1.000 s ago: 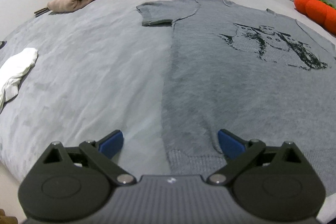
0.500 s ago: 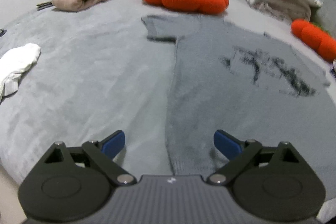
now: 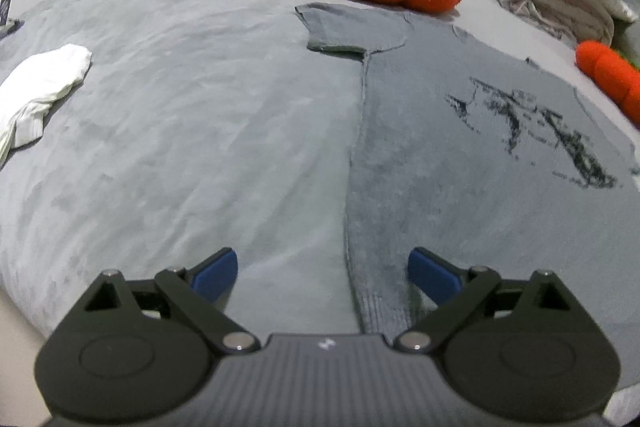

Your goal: Fold clothes

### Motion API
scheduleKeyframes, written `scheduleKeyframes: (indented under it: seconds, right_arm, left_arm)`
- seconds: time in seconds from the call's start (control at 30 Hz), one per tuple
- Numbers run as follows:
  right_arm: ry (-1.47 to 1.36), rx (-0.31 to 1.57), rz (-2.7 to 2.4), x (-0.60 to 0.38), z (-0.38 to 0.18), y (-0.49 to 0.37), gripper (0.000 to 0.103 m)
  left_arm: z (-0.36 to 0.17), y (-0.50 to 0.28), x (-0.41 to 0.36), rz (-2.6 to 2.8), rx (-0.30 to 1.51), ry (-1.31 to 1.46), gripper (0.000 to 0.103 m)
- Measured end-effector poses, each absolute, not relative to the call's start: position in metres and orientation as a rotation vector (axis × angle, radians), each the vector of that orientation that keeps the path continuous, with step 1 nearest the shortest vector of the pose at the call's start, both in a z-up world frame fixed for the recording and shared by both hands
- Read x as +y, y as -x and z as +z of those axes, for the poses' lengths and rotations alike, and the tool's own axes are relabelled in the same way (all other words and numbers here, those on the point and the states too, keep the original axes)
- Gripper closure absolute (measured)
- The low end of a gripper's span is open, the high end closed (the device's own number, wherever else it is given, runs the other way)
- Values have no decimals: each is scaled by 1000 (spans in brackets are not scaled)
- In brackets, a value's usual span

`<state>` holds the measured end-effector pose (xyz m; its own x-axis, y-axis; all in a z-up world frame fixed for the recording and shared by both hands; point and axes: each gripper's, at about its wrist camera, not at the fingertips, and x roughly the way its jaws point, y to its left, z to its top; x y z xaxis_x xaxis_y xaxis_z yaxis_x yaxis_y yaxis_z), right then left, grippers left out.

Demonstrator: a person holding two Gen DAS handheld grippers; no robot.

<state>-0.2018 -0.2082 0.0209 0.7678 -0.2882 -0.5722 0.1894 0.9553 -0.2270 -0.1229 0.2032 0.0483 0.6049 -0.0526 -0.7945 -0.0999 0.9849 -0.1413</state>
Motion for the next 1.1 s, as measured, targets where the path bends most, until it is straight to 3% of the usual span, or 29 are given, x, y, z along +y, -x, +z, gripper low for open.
scheduleKeyframes:
  seconds: [0.23,1.1]
  right_arm:
    - [226,629,-223,-183,13,207,88]
    - [270,560,180,-10,13,192,86]
  left_arm:
    - [53,124,210,16,910,216,7]
    - [57,123,209,40,871,162,7]
